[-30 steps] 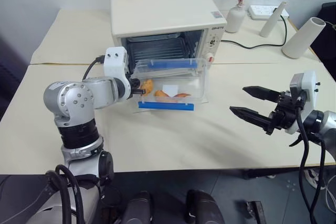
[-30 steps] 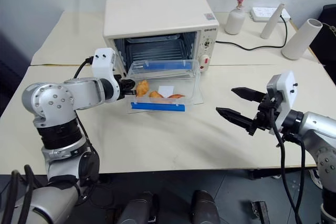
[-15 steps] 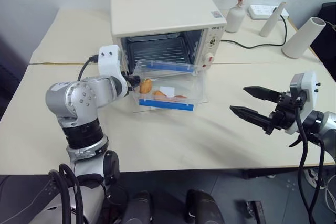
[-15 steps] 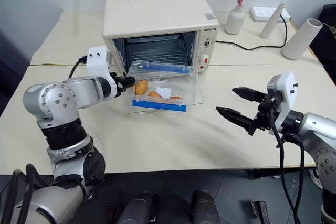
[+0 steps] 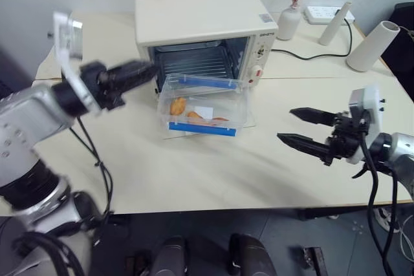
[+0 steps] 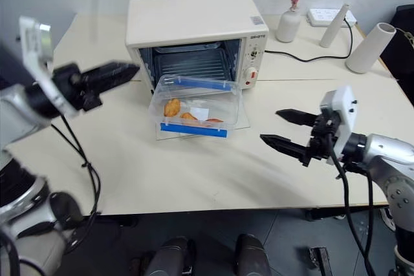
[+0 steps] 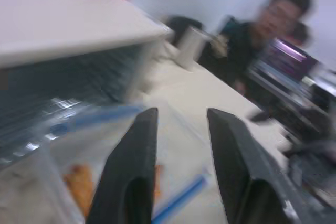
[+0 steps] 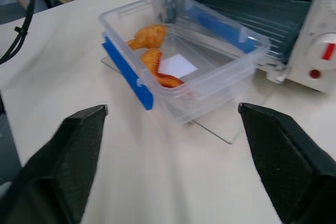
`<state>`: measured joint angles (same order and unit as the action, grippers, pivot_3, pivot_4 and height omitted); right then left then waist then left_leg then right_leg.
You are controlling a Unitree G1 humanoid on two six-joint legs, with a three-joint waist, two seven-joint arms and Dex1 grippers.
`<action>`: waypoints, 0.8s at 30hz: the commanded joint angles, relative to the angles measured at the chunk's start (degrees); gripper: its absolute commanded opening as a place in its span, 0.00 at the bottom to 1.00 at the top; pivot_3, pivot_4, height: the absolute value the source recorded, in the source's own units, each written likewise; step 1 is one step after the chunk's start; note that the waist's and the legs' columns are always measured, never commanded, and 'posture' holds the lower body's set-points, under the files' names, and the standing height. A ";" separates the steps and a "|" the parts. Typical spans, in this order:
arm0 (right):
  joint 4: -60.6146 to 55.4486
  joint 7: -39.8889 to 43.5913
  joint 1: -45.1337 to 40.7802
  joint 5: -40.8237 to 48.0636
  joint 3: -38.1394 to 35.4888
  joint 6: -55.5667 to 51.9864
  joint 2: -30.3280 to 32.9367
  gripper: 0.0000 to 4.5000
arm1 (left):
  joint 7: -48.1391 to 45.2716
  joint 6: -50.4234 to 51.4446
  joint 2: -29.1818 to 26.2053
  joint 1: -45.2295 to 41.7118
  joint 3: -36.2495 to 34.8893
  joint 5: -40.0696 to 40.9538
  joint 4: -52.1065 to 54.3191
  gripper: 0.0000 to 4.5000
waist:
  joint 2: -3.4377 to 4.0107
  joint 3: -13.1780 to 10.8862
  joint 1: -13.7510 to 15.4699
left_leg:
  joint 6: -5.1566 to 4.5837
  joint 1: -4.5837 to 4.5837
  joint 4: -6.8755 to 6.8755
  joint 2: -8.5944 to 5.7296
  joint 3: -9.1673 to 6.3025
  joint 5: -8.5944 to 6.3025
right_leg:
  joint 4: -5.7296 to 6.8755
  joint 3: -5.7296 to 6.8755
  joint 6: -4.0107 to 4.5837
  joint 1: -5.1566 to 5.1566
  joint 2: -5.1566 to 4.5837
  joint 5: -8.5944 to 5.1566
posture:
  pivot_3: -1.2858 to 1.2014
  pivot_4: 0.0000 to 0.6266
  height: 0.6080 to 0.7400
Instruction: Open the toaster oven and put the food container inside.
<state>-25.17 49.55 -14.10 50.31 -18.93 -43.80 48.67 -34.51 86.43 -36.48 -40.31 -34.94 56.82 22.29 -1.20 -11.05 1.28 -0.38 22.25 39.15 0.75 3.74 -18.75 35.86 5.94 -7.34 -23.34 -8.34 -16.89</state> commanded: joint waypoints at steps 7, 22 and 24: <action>-1.56 2.77 -4.55 -1.02 12.22 1.03 -3.46 0.22 | -26.62 -25.12 -16.27 16.51 21.21 -8.26 1.28 0.00 | 0.01 -0.01 0.27 | -0.02 0.00 0.03 -0.04 0.05 0.00 | -0.15 0.01 0.04 0.11 0.00 -0.02 | 0.52 0.24 1.00; 26.79 5.81 -23.84 -24.54 27.96 16.54 -14.96 0.01 | -18.41 -46.21 -2.68 2.15 39.62 -31.08 -20.87 0.00 | 0.01 -0.01 0.05 | -0.05 0.16 0.04 -0.01 0.24 0.00 | -0.07 0.11 0.02 -0.05 0.05 -0.01 | 0.52 0.24 1.00; 31.09 4.81 -26.66 -26.66 27.74 18.71 -17.16 0.01 | -14.54 -48.42 0.55 -0.85 39.81 -34.14 -25.13 0.00 | 0.01 -0.01 -0.05 | -0.06 0.17 0.07 -0.02 0.25 0.01 | -0.04 0.11 0.02 -0.05 0.05 -0.01 | 0.52 0.24 1.00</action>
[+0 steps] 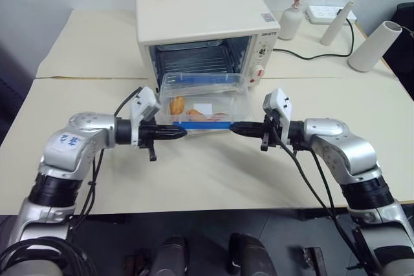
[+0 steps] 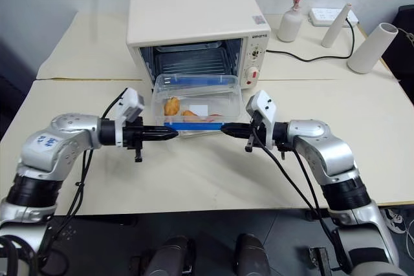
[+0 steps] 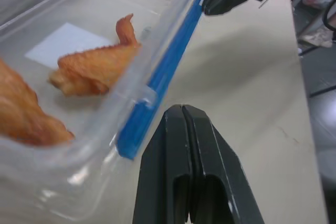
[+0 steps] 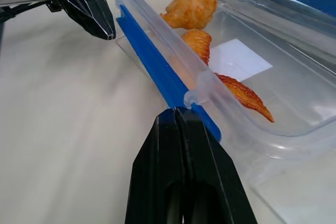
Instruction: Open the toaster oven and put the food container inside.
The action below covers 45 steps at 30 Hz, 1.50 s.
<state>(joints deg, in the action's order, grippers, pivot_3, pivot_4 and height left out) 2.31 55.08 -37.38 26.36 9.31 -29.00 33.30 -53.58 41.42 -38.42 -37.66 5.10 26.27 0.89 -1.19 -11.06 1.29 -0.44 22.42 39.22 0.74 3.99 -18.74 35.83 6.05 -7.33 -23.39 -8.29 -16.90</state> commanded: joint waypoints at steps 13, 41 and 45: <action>36.18 -21.25 -22.11 -16.51 -5.26 25.31 -16.73 0.01 | 24.35 -13.85 14.57 -15.42 -5.04 -13.48 -22.18 0.00 | 0.00 0.00 -2.51 | 0.05 0.05 -0.09 0.02 -0.15 0.04 | 0.08 0.14 -0.01 -0.08 -0.01 0.01 | 0.52 0.24 1.00; -24.98 -22.26 24.49 0.43 -12.43 -10.60 -5.16 0.00 | -3.53 21.11 -23.93 8.14 -34.35 29.18 20.17 0.98 | 0.09 -0.05 -1.49 | 0.05 -0.18 -0.14 0.03 -0.44 0.03 | 0.06 -0.13 0.01 0.04 -0.05 -0.01 | 0.52 0.24 1.00; -16.54 -25.95 22.53 -5.43 -9.40 -4.67 -9.89 0.00 | -2.46 19.82 -24.12 8.94 -34.22 29.83 20.80 0.99 | 0.09 -0.05 -1.56 | 0.05 -0.17 -0.15 0.02 -0.37 0.03 | 0.08 -0.20 0.01 -0.03 -0.04 -0.01 | 0.52 0.24 1.00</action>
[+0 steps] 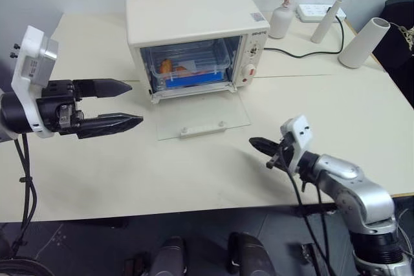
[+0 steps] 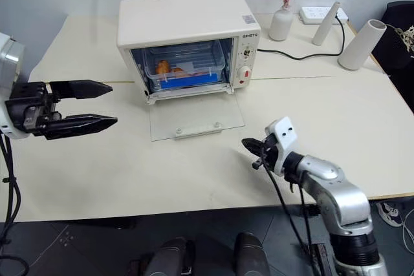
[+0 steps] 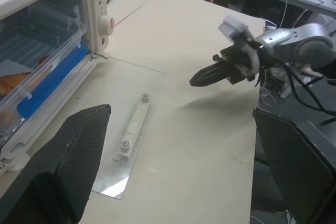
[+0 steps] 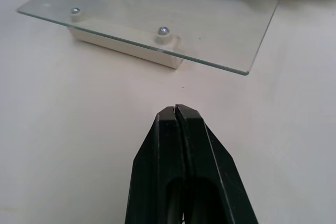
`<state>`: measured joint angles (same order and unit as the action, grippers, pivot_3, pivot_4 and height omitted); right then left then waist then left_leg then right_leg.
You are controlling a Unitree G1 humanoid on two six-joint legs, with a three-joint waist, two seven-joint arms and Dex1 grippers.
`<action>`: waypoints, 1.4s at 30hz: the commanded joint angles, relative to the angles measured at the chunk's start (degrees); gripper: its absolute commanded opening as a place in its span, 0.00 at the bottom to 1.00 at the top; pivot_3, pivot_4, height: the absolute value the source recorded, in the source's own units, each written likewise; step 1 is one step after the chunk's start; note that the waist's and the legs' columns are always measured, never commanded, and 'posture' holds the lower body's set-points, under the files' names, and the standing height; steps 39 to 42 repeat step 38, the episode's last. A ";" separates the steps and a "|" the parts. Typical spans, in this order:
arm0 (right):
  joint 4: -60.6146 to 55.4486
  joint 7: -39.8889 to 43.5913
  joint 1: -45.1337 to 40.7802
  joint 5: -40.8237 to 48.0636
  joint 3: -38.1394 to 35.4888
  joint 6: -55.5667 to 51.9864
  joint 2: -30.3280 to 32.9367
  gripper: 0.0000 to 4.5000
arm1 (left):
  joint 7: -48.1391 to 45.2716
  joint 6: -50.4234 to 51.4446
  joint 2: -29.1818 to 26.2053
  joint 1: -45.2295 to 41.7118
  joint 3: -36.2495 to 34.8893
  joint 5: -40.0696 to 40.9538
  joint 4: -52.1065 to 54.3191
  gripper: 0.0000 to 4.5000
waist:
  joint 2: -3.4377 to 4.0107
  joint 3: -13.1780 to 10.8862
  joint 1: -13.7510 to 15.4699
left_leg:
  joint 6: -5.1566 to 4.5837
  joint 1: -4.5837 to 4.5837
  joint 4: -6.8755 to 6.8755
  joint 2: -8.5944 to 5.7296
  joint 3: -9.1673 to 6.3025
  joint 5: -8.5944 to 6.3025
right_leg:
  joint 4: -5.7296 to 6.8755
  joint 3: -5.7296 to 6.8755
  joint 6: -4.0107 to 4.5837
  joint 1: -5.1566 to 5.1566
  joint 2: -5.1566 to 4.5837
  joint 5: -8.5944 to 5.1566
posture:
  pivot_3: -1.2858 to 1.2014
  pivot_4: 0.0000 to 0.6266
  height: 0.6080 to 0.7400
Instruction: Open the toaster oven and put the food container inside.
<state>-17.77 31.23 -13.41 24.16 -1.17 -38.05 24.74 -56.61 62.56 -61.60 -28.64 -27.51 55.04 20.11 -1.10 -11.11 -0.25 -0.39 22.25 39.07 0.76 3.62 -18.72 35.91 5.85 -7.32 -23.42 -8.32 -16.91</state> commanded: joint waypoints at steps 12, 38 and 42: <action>10.98 -0.38 -17.28 -0.87 -3.55 7.27 -2.94 0.00 | 3.49 -5.82 -0.79 -0.23 -0.33 -0.75 0.06 0.99 | 0.06 -0.04 -0.08 | 0.00 0.02 -0.02 0.03 0.01 0.00 | 0.00 0.00 0.00 -0.04 0.03 0.00 | 0.52 0.24 1.00; 20.24 36.68 -21.99 13.87 -17.45 -3.19 38.84 0.81 | -5.02 -14.55 -7.48 3.82 -2.81 -7.75 -11.46 1.00 | 0.14 -0.09 -0.02 | -0.09 0.08 -0.06 0.08 0.62 -0.06 | -0.09 0.05 0.00 -0.10 0.02 0.00 | 0.52 0.24 1.00; 20.24 36.68 -21.99 13.87 -17.45 -3.19 38.84 0.81 | -5.02 -14.55 -7.48 3.82 -2.81 -7.75 -11.46 1.00 | 0.14 -0.09 -0.02 | -0.09 0.08 -0.06 0.08 0.62 -0.06 | -0.09 0.05 0.00 -0.10 0.02 0.00 | 0.52 0.24 1.00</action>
